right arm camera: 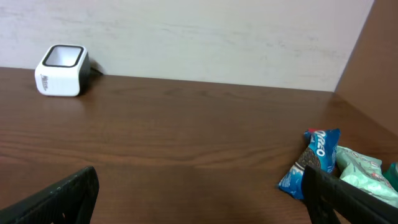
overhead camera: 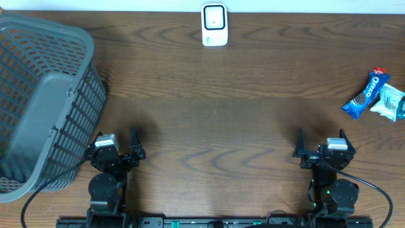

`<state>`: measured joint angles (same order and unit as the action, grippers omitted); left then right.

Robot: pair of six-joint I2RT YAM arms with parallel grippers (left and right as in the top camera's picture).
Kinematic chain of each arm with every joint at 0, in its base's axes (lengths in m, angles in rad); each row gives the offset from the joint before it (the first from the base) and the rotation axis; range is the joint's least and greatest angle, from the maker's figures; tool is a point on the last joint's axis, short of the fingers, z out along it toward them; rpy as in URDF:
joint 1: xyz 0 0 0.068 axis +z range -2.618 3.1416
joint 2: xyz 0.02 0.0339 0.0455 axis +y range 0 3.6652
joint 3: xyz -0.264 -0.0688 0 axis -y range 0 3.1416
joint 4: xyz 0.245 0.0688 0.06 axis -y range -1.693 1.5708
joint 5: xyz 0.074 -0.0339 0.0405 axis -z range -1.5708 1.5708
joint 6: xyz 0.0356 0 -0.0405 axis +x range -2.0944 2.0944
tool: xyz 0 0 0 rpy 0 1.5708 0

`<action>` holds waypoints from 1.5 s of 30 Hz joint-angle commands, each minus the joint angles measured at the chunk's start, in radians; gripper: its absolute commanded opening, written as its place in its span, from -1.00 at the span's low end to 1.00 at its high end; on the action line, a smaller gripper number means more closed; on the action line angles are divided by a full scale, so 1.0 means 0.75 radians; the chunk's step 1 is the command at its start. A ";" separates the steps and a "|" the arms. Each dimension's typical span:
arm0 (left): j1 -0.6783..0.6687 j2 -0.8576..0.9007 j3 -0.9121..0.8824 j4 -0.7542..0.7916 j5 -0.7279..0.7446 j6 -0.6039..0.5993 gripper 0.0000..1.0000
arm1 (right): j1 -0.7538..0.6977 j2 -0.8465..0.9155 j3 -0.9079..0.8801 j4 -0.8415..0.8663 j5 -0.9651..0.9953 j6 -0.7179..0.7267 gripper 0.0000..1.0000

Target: Scan the item barcode

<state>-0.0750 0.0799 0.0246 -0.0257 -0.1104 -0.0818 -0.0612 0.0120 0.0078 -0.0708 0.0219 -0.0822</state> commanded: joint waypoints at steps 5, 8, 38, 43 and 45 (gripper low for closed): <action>-0.003 0.035 -0.027 -0.049 0.002 0.002 0.86 | 0.012 -0.009 -0.003 -0.004 0.003 -0.012 0.99; -0.003 0.049 -0.027 -0.049 0.002 0.003 0.86 | 0.012 -0.009 -0.003 -0.004 0.003 -0.012 0.98; -0.005 -0.044 -0.027 -0.049 0.002 0.003 0.86 | 0.012 -0.009 -0.003 -0.004 0.003 -0.012 0.98; -0.004 -0.104 -0.027 -0.050 0.002 0.002 0.86 | 0.012 -0.009 -0.003 -0.004 0.003 -0.012 0.98; -0.005 -0.104 -0.027 -0.050 0.002 0.002 0.86 | 0.012 -0.009 -0.003 -0.004 0.003 -0.012 0.98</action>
<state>-0.0750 0.0128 0.0246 -0.0257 -0.1104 -0.0818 -0.0612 0.0120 0.0078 -0.0708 0.0219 -0.0822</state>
